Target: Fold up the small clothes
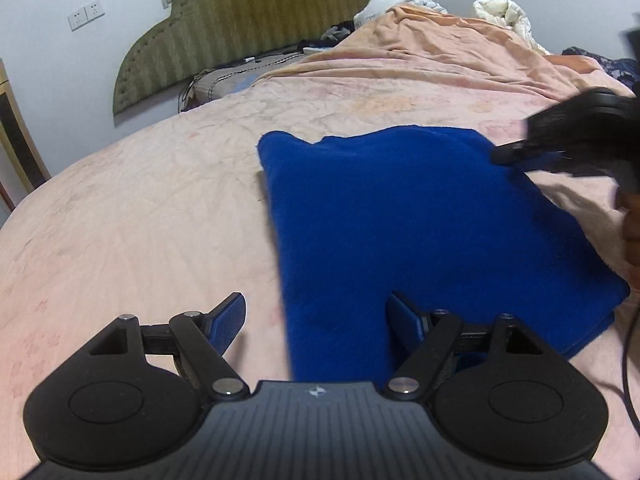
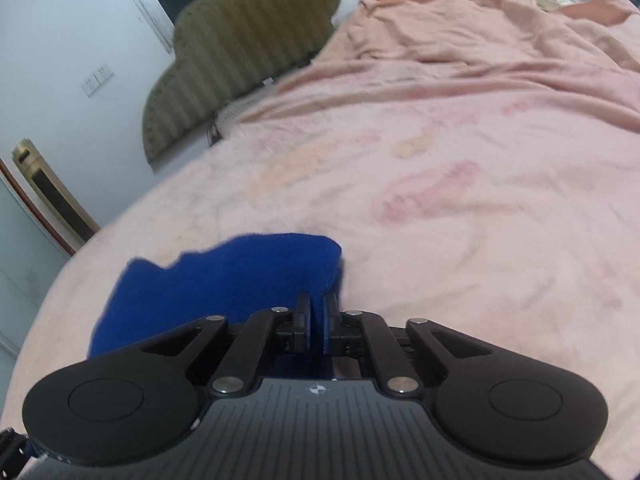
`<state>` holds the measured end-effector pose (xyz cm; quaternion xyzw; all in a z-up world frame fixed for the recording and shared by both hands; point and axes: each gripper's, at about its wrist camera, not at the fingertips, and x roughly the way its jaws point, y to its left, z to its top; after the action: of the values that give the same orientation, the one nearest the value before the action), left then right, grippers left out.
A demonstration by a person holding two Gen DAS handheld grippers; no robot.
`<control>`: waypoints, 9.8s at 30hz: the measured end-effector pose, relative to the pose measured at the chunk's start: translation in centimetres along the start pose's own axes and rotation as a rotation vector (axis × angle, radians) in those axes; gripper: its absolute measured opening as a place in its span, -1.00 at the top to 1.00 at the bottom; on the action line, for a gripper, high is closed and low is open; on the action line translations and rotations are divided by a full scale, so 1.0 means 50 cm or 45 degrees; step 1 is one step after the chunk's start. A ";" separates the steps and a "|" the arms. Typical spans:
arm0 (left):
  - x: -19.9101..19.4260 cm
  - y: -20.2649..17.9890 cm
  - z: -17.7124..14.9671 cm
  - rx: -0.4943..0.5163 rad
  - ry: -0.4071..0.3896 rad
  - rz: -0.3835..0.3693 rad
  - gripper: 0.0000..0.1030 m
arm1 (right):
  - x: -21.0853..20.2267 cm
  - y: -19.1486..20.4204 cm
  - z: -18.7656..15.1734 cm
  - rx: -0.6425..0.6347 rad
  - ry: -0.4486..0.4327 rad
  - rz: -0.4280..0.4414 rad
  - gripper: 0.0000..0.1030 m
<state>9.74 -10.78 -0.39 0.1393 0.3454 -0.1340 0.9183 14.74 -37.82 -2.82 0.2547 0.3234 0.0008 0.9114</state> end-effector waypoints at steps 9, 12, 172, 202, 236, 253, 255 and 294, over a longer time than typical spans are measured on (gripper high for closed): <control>-0.036 0.048 -0.057 -0.099 0.002 -0.102 -0.57 | -0.203 -0.036 -0.118 0.013 0.019 0.179 0.15; -0.031 0.055 -0.066 -0.102 -0.004 -0.039 -0.60 | -0.199 -0.038 -0.161 0.038 0.101 0.224 0.42; -0.167 0.011 -0.190 -0.306 0.046 0.164 -0.65 | -0.331 0.187 -0.370 -0.492 0.002 -0.253 -0.99; -0.171 0.020 -0.197 -0.308 0.034 0.191 -0.65 | -0.325 0.193 -0.375 -0.482 0.015 -0.234 -0.99; -0.169 0.026 -0.195 -0.304 0.039 0.192 -0.65 | -0.331 0.188 -0.363 -0.466 -0.001 -0.223 -0.99; -0.172 0.018 -0.194 -0.283 0.033 0.211 -0.65 | -0.340 0.180 -0.362 -0.460 -0.002 -0.210 -0.99; -0.172 0.018 -0.194 -0.281 0.034 0.211 -0.65 | -0.341 0.182 -0.362 -0.461 -0.001 -0.209 -0.99; -0.177 0.013 -0.192 -0.265 0.038 0.213 -0.65 | -0.347 0.190 -0.364 -0.486 0.006 -0.193 -0.99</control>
<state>-2.17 -5.53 -1.27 0.0735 0.3582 -0.0181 0.9306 -8.18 -24.01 -0.23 0.0521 0.3376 -0.0060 0.9398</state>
